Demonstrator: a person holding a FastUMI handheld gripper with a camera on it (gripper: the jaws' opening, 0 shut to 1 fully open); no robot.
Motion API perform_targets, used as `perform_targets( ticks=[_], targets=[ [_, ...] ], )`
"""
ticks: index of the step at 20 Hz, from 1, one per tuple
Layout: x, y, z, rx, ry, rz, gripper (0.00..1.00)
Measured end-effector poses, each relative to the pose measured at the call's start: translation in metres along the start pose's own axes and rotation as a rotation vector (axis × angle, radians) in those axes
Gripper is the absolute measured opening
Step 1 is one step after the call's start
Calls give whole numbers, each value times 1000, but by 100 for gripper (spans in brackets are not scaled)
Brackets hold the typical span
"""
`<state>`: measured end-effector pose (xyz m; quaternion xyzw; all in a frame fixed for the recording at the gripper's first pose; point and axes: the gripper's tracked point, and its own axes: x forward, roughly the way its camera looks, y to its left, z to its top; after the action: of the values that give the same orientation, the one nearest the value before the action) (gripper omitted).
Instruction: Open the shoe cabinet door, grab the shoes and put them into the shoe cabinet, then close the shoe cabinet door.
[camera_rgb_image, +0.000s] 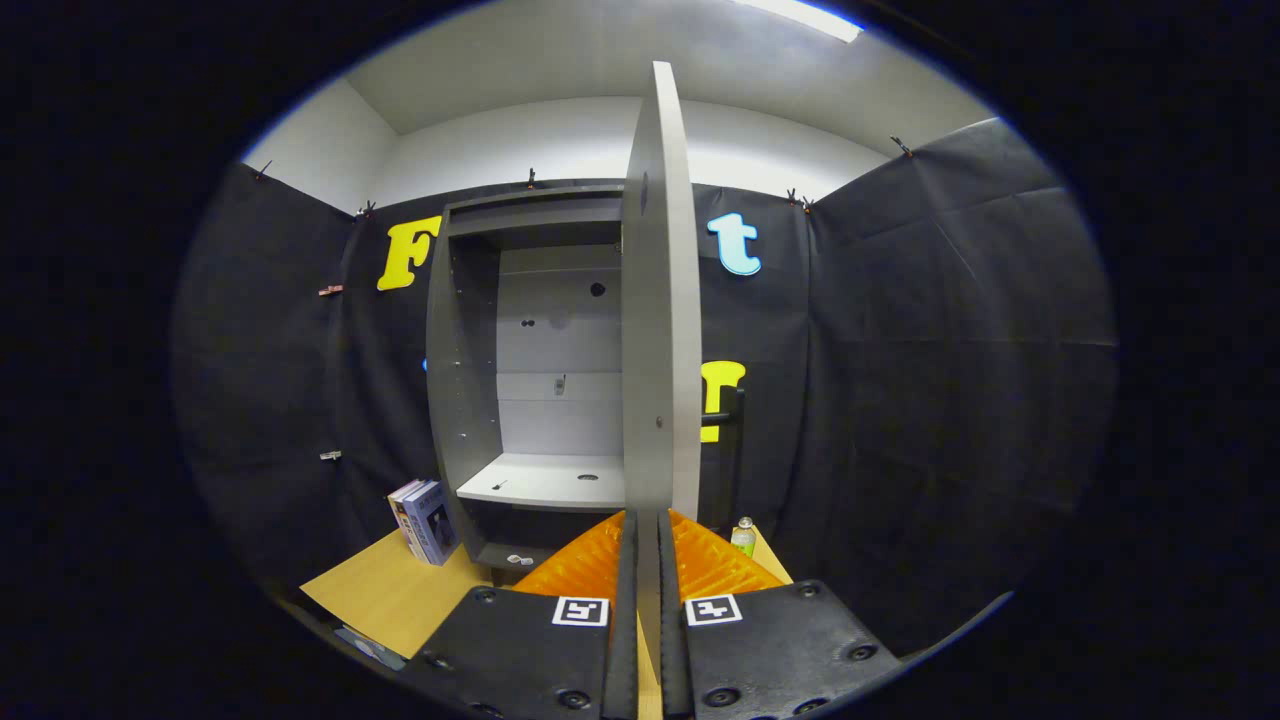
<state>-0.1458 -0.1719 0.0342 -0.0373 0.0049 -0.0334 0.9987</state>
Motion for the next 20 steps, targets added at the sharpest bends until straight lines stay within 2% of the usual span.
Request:
perform_targets(
  ticks=[6,13,15,20],
  targets=[
    [-4,32,-35,31,54,60,16],
    [8,119,-121,43,189,152,18],
    [23,144,-158,41,239,171,44],
    [42,198,-234,91,344,188,41]
  ],
)
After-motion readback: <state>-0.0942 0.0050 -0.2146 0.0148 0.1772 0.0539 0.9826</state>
